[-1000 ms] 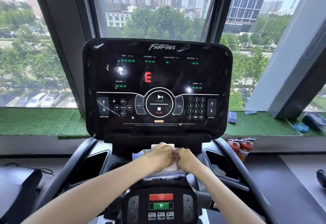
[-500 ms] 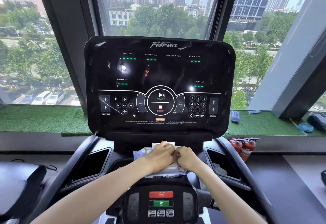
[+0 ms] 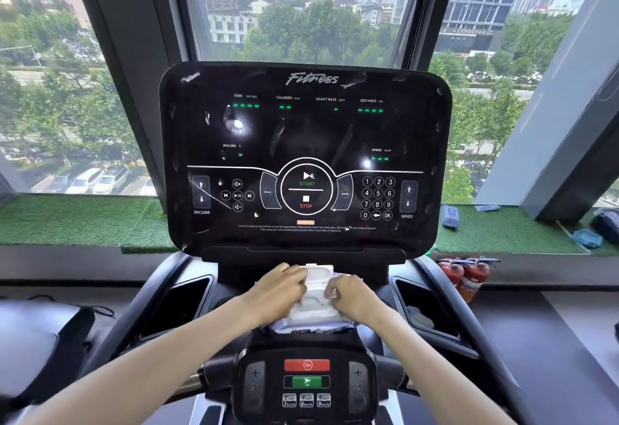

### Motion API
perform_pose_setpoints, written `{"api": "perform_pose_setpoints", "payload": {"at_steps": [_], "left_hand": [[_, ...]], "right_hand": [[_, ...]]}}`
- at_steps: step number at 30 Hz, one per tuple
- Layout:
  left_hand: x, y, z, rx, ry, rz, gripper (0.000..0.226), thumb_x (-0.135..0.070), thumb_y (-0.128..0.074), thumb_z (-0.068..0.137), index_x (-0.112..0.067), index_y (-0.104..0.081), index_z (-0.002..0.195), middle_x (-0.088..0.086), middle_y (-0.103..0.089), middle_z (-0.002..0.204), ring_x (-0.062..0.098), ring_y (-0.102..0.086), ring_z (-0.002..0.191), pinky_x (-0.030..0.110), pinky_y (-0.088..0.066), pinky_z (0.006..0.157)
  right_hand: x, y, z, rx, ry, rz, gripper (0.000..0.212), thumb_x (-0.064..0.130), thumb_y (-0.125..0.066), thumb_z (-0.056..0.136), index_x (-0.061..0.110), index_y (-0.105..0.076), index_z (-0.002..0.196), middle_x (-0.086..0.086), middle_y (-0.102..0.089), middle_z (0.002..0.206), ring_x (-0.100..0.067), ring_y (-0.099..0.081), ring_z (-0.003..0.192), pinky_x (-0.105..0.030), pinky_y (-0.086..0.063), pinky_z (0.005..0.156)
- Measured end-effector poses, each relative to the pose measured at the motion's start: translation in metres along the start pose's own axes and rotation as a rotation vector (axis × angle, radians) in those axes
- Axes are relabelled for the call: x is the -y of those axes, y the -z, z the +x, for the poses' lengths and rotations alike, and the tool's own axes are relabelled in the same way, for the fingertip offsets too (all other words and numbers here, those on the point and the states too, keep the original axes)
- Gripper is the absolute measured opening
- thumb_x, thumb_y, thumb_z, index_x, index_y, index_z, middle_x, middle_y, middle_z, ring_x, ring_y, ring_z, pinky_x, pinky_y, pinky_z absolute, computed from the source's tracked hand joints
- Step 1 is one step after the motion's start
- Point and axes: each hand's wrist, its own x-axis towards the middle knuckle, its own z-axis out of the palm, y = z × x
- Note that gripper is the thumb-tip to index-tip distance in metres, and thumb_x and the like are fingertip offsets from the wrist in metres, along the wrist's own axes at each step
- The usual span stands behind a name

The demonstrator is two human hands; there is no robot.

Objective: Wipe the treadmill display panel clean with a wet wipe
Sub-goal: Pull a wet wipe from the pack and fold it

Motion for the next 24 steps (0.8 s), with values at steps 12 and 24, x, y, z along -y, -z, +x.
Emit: {"api": "perform_pose_setpoints", "payload": {"at_steps": [12, 24], "left_hand": [[0.011, -0.014, -0.016, 0.101, 0.087, -0.214, 0.024, -0.010, -0.058, 0.082, -0.017, -0.071, 0.101, -0.004, -0.063, 0.107, 0.017, -0.055, 0.108, 0.034, -0.046, 0.090], [-0.003, -0.004, -0.005, 0.113, 0.227, -0.182, 0.021, -0.027, -0.055, 0.090, -0.011, -0.064, 0.100, 0.002, -0.060, 0.115, 0.022, -0.052, 0.109, 0.034, -0.042, 0.087]], "right_hand": [[0.017, -0.019, 0.013, -0.041, 0.183, -0.222, 0.020, 0.006, -0.052, 0.085, 0.015, -0.064, 0.098, -0.006, -0.054, 0.113, -0.032, -0.061, 0.097, -0.036, -0.048, 0.074], [0.028, -0.015, 0.021, 0.048, 0.075, -0.234, 0.017, 0.006, -0.051, 0.086, 0.008, -0.066, 0.094, -0.016, -0.062, 0.107, -0.032, -0.062, 0.098, -0.031, -0.044, 0.070]]}}
